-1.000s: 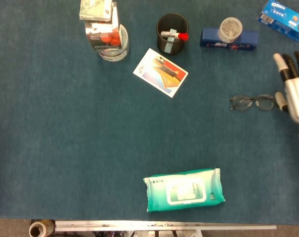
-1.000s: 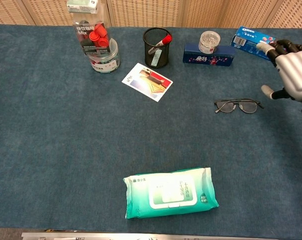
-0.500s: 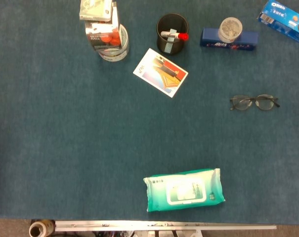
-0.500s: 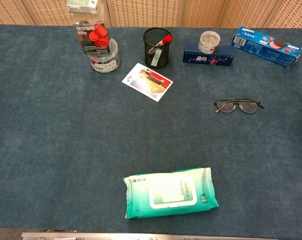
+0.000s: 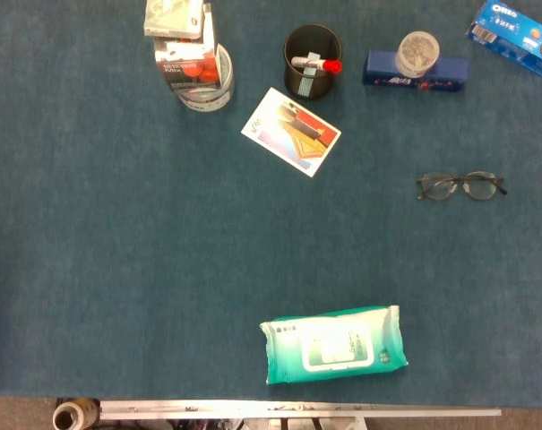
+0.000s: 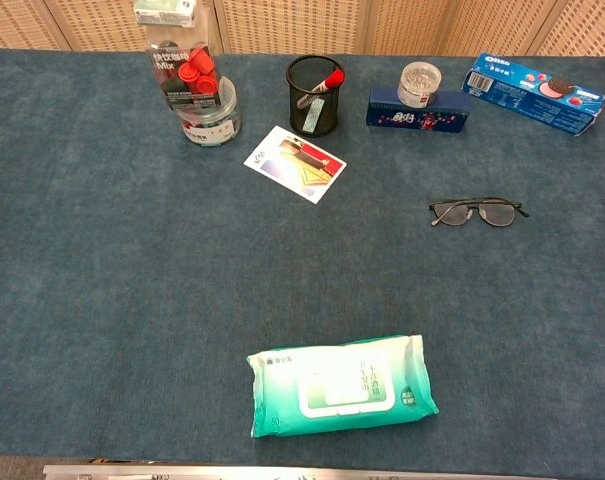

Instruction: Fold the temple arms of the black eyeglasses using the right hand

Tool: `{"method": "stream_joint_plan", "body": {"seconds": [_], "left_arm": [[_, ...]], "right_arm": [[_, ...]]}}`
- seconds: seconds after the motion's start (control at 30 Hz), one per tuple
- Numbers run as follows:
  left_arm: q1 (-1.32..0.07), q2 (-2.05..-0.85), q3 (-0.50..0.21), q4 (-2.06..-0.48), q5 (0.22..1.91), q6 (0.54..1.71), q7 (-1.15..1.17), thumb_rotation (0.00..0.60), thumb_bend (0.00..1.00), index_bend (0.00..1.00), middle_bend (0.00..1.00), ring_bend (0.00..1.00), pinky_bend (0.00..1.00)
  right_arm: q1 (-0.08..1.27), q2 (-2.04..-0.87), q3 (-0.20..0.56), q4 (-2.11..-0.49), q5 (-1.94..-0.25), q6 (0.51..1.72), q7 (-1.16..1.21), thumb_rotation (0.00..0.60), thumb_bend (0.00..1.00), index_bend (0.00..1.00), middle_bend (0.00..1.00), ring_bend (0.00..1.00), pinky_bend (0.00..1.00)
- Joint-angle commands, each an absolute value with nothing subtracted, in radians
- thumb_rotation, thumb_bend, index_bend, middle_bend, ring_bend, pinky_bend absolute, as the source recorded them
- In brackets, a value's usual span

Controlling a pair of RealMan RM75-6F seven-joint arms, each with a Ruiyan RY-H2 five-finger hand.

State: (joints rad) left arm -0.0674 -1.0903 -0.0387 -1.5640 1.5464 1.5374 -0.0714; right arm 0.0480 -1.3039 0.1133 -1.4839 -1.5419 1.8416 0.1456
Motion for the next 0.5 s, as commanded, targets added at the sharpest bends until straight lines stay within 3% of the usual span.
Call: {"method": "stream_joint_plan", "body": {"seconds": [0.03, 0.5], "left_arm": [[-0.07, -1.092, -0.041, -1.562, 1.541, 1.532, -0.073, 0.6, 0.25, 0.53, 0.4, 0.34, 0.47], [-0.082, -1.094, -0.049, -1.554, 1.514, 1.506, -0.081, 0.6, 0.25, 0.54, 0.41, 0.34, 0.47]], "right_arm": [[0.019, -1.311, 0.133, -1.432, -1.505, 1.849, 0.223, 0.6, 0.25, 0.12, 0.16, 0.08, 0.17], [0.013, -1.314, 0.168, -1.375, -1.474, 1.793, 0.302, 0.6, 0.25, 0.12, 0.16, 0.08, 0.17]]}}
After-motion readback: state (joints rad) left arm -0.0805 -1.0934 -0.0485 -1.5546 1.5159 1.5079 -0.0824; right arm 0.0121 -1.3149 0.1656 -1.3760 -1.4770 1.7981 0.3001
